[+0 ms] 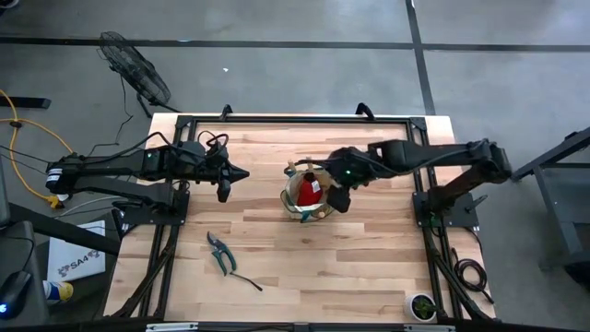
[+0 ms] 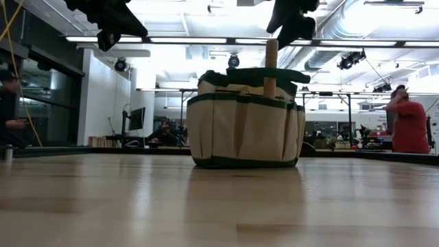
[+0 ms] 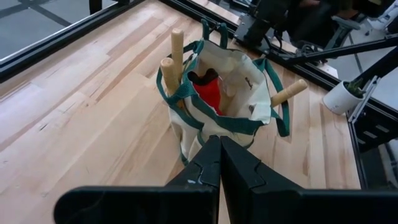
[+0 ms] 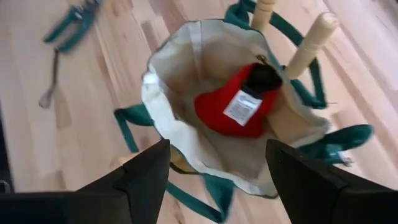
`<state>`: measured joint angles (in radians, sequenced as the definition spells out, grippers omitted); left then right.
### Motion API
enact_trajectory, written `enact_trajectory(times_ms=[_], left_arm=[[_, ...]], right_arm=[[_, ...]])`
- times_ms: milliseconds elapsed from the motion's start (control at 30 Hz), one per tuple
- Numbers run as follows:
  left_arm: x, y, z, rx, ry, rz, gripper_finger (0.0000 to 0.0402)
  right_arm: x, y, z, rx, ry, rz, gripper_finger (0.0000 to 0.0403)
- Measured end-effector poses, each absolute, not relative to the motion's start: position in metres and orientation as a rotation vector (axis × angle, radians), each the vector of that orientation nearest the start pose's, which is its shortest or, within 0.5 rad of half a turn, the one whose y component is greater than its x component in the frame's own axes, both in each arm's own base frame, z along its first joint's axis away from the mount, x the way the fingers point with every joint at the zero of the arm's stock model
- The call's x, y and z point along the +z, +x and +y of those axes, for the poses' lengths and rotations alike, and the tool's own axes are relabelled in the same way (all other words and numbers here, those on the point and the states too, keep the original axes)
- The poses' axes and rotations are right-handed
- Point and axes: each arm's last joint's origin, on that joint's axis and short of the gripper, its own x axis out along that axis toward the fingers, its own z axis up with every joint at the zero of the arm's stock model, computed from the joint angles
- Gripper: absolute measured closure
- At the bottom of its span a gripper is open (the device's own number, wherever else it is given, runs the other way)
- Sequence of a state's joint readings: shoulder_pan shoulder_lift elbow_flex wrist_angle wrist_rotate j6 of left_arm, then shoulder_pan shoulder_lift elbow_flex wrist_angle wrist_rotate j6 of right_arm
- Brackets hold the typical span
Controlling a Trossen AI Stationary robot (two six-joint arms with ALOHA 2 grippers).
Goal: Pick & Place Garden tools in Gardening bag
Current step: Put the green shears into the brown gardening bag
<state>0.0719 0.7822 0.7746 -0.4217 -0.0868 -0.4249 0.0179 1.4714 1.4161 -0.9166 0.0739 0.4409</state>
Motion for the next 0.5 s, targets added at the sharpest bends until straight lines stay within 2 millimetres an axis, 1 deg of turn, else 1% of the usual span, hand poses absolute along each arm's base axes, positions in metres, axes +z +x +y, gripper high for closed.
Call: enact_trajectory(times_ms=[233,367,500], left_arm=[[0.308,0.165,0.014,0.244,-0.413,0.390,0.0402],[0.308,0.165,0.014,0.244,-0.413,0.390,0.0402],[0.308,0.165,0.014,0.244,-0.413,0.390,0.0402]], right_arm=[[0.317,0.278,0.012,-0.245,0.445,0.772,0.0146],[0.305,0.264,0.013,-0.268,0.488,0.680,0.0147],[0.293,0.248,0.013,-0.253,0.535,0.582,0.0147]])
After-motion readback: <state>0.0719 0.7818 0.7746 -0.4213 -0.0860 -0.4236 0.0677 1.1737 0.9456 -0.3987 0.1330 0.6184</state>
